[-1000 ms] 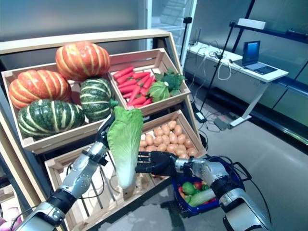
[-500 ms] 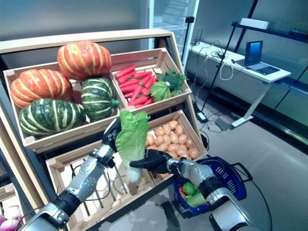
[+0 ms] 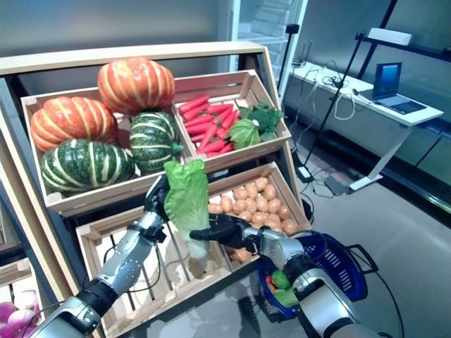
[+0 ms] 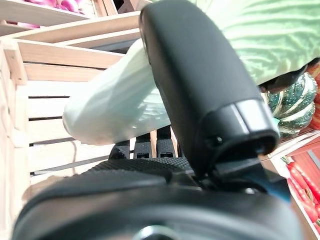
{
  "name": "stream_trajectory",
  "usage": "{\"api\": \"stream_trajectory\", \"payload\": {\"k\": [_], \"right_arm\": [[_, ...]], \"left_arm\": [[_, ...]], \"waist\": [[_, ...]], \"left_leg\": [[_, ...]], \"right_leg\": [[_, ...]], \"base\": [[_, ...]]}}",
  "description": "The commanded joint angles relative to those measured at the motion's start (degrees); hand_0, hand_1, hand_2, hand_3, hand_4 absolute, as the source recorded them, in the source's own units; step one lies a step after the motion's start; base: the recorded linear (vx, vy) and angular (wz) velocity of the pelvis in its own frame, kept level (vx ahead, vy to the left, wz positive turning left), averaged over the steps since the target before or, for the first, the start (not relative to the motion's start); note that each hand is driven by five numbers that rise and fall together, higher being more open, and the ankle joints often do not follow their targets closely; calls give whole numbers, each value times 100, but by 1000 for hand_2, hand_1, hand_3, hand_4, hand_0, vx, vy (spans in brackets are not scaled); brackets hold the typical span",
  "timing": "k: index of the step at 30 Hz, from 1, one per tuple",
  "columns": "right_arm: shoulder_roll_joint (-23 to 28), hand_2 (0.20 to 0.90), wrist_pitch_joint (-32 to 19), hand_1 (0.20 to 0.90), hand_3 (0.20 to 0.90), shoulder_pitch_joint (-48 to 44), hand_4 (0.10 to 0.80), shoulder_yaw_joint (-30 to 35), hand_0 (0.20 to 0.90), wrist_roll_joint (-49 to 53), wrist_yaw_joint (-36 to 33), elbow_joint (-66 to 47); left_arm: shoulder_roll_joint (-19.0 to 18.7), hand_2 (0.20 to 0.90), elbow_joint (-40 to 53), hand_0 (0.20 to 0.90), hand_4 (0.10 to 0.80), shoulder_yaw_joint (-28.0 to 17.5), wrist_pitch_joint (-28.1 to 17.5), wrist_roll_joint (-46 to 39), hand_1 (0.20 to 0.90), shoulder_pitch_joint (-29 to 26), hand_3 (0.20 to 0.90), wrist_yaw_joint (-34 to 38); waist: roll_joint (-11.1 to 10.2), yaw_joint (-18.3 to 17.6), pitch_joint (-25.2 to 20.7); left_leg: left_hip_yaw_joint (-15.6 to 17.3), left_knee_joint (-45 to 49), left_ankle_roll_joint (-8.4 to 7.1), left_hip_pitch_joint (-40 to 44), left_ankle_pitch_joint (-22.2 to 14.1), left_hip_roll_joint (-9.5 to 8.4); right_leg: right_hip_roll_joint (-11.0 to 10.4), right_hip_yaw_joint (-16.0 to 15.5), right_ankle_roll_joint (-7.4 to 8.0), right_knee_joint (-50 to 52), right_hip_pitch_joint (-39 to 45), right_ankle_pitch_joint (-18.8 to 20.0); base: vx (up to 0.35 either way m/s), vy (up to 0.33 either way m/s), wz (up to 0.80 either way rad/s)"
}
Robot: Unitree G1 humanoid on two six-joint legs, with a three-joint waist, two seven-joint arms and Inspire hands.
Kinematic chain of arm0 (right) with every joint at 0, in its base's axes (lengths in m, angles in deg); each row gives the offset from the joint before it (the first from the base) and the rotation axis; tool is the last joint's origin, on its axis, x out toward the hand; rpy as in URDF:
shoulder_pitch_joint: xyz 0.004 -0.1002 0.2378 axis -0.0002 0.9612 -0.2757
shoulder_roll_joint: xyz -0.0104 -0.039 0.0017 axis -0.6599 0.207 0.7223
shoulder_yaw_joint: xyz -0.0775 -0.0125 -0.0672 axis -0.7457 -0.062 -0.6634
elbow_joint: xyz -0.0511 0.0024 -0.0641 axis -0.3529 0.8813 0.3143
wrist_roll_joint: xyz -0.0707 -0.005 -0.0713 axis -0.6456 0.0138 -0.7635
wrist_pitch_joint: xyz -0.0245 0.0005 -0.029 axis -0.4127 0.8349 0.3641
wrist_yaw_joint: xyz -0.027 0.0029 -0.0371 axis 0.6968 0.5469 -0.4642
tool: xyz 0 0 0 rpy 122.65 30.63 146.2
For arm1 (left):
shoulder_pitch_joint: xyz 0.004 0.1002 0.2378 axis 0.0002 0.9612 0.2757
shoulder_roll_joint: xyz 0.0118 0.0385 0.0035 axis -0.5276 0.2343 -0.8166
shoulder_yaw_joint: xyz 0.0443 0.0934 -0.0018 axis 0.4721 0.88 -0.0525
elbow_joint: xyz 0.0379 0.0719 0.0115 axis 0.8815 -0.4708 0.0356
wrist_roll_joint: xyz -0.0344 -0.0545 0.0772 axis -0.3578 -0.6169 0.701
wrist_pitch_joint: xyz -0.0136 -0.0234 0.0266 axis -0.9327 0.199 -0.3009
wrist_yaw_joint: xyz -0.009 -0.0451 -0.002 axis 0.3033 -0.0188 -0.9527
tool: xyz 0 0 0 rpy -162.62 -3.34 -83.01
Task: Put vegetables into the basket
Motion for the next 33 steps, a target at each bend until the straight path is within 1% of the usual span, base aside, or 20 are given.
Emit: {"api": "stream_trajectory", "payload": {"k": [1, 4, 5, 6, 7, 8, 15, 16, 19, 22, 25, 27, 29, 33], "right_arm": [[-45, 300, -654, 300, 300, -1383, 400, 456, 300, -41, -1057, 813], [47, 300, -702, 300, 300, -1303, 400, 506, 300, 174, -1070, 613], [87, 300, -733, 300, 300, -1265, 400, 545, 300, 184, -1070, 535], [136, 300, -736, 300, 300, -1217, 400, 578, 300, 204, -1064, 434], [168, 300, -740, 300, 300, -1173, 400, 598, 300, 217, -1092, 345], [217, 300, -751, 300, 300, -1113, 400, 623, 300, 226, -1106, 248], [811, 300, -956, 300, 300, -353, 400, 962, 300, 279, -1169, -384], [963, 300, -1078, 300, 300, -12, 400, 1114, 300, 207, -1126, -523], [1253, 300, -1193, 300, 300, 545, 400, 1400, 300, 202, -1208, -729], [1440, 300, -1273, 300, 300, 872, 400, 1669, 300, 167, -1218, -674], [1588, 300, -1442, 300, 300, 1151, 400, 1932, 300, 188, -1219, -490], [1679, 300, -1638, 300, 300, 1368, 400, 2211, 300, 294, -1337, -327], [1745, 300, -1821, 300, 300, 1532, 400, 2525, 300, 338, -1532, -100], [1799, 300, -2040, 300, 300, 1638, 400, 2963, 300, 445, -1819, 297]], "left_arm": [[810, 300, 1088, 300, 400, 639, -472, -16, 300, -1127, 300, -469], [741, 300, 1110, 300, 400, 629, -372, 32, 300, -1054, 300, -315], [710, 528, 1093, 528, 552, 615, -337, 29, 528, -1022, 528, -323], [688, 686, 1078, 686, 657, 597, -327, 67, 686, -977, 686, -360], [670, 815, 1089, 815, 744, 582, -304, 107, 815, -940, 815, -369], [645, 900, 1099, 900, 800, 557, -289, 185, 900, -898, 900, -363], [239, 900, 1138, 900, 800, 227, -87, 574, 900, -542, 900, -426], [122, 900, 1150, 900, 800, 94, -41, 701, 900, -406, 900, -467], [-106, 900, 1038, 900, 800, -142, -4, 979, 900, -140, 900, -498], [-285, 900, 817, 900, 800, -371, -51, 1087, 900, 21, 900, -525], [-440, 900, 551, 900, 800, -619, -82, 1243, 900, 144, 900, -521], [-525, 900, 325, 900, 800, -809, -137, 1355, 900, 281, 900, -530], [-538, 900, 127, 900, 800, -981, -176, 1547, 900, 432, 900, -480], [-520, 900, -139, 900, 800, -1080, -291, 1894, 900, 584, 900, -418]], "waist": [[-26, 169, -256], [-24, 136, -240], [-23, 122, -237], [-20, 105, -231], [-18, 94, -224], [-16, 82, -218], [-20, -30, -151], [-23, -61, -125], [-40, -138, -68], [-52, -185, -24], [-61, -213, 58], [-74, -221, 131], [-86, -215, 181], [-99, -212, 255]], "left_leg": [[421, 23, 251, 417, -1300, -295], [437, 23, 252, 425, -1304, -292], [445, 23, 254, 426, -1307, -290], [460, 23, 256, 429, -1310, -287], [469, 23, 253, 429, -1307, -284], [477, 23, 251, 427, -1306, -283], [593, 23, 260, 444, -1318, -256], [626, 23, 269, 445, -1317, -249], [705, 23, 289, 438, -1300, -235], [770, 23, 308, 446, -1289, -227], [856, 23, 315, 429, -1264, -213], [888, 23, 320, 429, -1260, -206], [910, 23, 333, 443, -1279, -202], [917, 23, 342, 464, -1290, -192]], "right_leg": [[305, 211, -341, 13, -84, -364], [315, 254, -338, 13, -89, -357], [318, 268, -338, 13, -93, -356], [321, 287, -334, 13, -99, -351], [324, 297, -334, 13, -102, -347], [328, 314, -332, 13, -108, -343], [347, 400, -301, 13, -132, -309], [352, 424, -291, 13, -145, -292], [363, 487, -267, 13, -190, -251], [372, 525, -259, 13, -204, -222], [370, 530, -257, 13, -241, -191], [370, 535, -245, 13, -253, -172], [370, 528, -241, 13, -248, -170], [380, 547, -235, 13, -239, -164]], "base": [[0, 0, 0], [0, 0, 0], [0, 0, 0], [0, 0, 0], [0, 0, 0], [0, 0, 0], [-2, -3, -3], [-18, -22, -11], [-15, -28, -6], [1, -22, -15], [-14, -16, -18], [-10, -24, -23], [1, -33, -10], [11, -40, -5]]}}
